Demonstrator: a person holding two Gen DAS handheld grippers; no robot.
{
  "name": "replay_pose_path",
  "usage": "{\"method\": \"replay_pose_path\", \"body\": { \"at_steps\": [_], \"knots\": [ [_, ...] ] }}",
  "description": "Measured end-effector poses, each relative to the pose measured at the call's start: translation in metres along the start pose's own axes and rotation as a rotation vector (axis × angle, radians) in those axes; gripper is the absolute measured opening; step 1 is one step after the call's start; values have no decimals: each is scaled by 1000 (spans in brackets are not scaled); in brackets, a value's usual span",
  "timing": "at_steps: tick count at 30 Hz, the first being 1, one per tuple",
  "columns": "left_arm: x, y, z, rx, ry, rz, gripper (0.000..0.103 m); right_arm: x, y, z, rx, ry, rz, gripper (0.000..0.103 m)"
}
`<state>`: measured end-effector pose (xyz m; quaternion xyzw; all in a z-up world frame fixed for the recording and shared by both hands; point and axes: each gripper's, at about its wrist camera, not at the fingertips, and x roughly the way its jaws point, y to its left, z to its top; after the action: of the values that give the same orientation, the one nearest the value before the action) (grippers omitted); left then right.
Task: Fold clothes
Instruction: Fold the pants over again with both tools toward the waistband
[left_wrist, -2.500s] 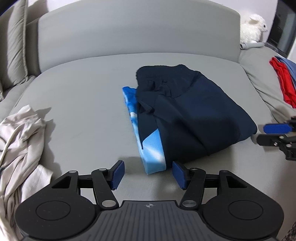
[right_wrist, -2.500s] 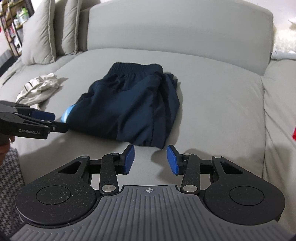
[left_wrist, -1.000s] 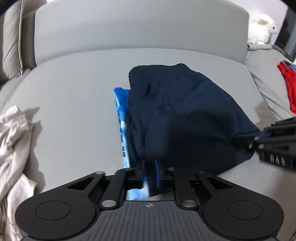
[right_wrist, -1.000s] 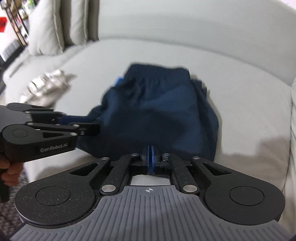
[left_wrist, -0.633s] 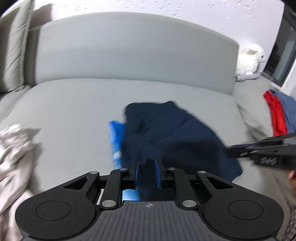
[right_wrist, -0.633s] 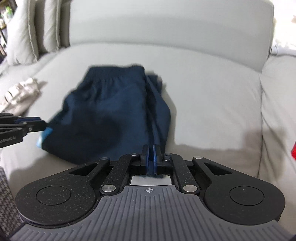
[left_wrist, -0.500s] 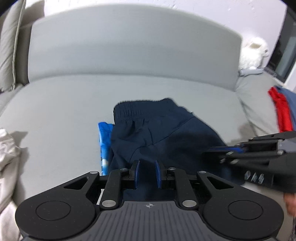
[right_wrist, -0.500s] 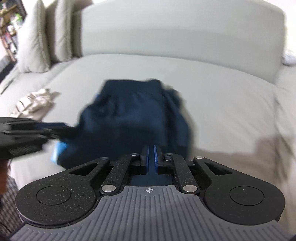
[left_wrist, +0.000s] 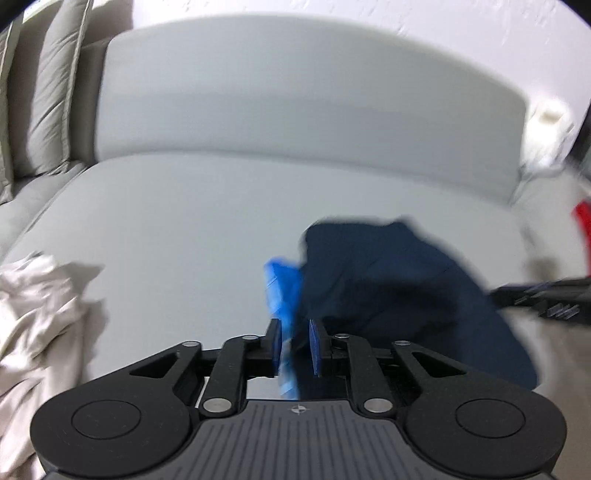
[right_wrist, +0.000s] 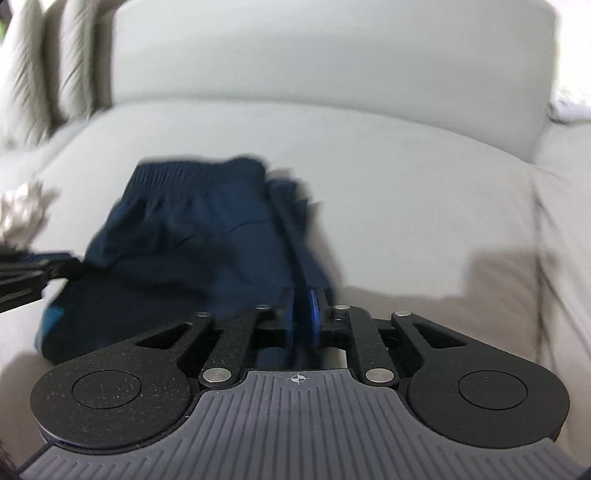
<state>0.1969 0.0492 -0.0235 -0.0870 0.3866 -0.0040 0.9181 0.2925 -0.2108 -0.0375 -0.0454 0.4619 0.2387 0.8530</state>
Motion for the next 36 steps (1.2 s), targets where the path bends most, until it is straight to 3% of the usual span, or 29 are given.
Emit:
{"method": "replay_pose_path", "body": {
  "at_steps": [3, 6, 8, 11, 13, 15, 18, 20, 25, 30, 31, 32, 36],
  "knots": [
    [26, -13, 4, 20, 57, -28, 15, 3, 21, 7, -18, -41, 83, 15],
    [66, -8, -6, 20, 193, 16, 18, 18, 45, 12, -46, -40, 169, 15],
    [69, -1, -4, 0, 178, 24, 18, 38, 55, 11, -82, 22, 165, 15],
    [61, 6, 6, 5, 140, 72, 17, 58, 54, 5, -143, 78, 93, 3],
    [42, 13, 14, 8, 65, 74, 17, 58, 48, 8, -136, 56, 51, 3],
    [29, 16, 20, -8, 9, 43, 17, 46, 27, 13, -70, 18, -1, 9],
    [34, 11, 28, -27, -8, -25, 17, 28, 11, 19, -10, -46, 30, 10],
    [49, 0, 30, 1, 10, -30, 17, 21, 15, 26, -8, -81, 61, 11],
    [98, -7, 25, 23, 136, 53, 19, 41, 52, 40, -56, -58, 148, 11],
    [91, -13, 19, 45, 155, 67, 21, 91, 73, 37, -121, 65, 70, 5],
    [85, -14, 20, 50, 156, 67, 28, 90, 73, 37, -115, 66, 71, 5],
    [81, -15, 20, 52, 156, 72, 43, 85, 73, 38, -98, 63, 83, 7],
    [48, -21, 12, 31, 184, 102, 48, 55, 76, 37, -103, 42, 107, 16]
  ]
}}
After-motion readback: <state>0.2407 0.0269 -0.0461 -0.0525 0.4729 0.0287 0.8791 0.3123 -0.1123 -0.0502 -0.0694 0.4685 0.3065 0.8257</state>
